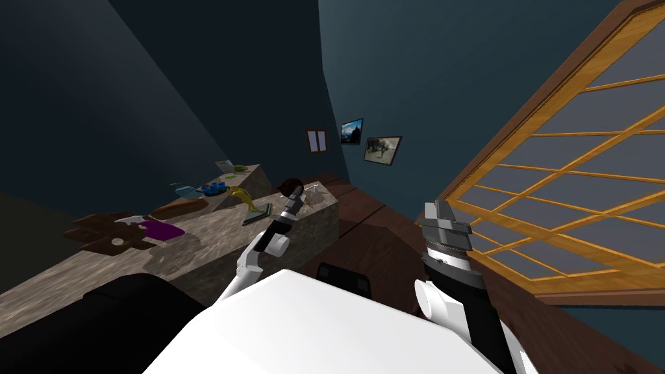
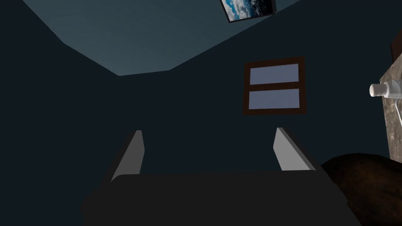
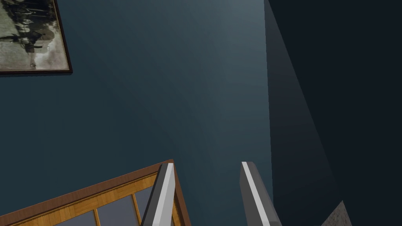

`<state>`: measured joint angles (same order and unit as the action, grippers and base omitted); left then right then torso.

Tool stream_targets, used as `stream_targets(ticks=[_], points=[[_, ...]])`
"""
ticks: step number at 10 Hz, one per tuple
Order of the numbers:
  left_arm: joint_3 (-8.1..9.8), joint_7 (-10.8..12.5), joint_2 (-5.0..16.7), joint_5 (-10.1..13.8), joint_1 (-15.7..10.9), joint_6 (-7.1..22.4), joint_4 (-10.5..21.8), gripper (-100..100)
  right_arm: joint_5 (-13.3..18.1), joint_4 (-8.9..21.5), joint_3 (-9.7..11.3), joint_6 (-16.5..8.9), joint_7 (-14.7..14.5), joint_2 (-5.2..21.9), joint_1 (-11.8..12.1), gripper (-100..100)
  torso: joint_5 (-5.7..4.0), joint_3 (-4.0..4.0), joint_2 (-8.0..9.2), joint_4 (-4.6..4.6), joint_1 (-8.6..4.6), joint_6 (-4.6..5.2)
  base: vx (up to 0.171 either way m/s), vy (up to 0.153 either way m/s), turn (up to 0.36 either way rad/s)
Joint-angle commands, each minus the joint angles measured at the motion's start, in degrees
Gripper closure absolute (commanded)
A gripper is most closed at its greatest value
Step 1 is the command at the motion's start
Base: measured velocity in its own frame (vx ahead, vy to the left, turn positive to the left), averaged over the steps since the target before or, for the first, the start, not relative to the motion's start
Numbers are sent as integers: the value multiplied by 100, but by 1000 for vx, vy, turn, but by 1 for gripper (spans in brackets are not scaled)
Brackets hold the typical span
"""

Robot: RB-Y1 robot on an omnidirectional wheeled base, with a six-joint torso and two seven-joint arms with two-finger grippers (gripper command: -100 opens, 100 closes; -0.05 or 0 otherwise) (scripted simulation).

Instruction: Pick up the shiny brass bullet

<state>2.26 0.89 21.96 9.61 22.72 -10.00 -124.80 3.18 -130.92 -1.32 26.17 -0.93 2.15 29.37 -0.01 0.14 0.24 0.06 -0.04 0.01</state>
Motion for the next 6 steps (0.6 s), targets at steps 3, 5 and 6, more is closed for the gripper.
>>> stream_targets(ticks=[3,5,6], points=[[44,-79,527,285,-207,434,84,-100,0,0,0,0,0,0,-1,0,1,8,15,3,5,0,-94,-6,-62],[75,-141,898,502,-351,791,161,-100,0,0,0,0,0,0,0,0,0,1,0,0,0,0,-65,-17,-70],[89,-170,1064,605,-408,946,206,-100,0,0,0,0,0,0,0,0,0,1,2,0,1,0,-80,-17,-110]])
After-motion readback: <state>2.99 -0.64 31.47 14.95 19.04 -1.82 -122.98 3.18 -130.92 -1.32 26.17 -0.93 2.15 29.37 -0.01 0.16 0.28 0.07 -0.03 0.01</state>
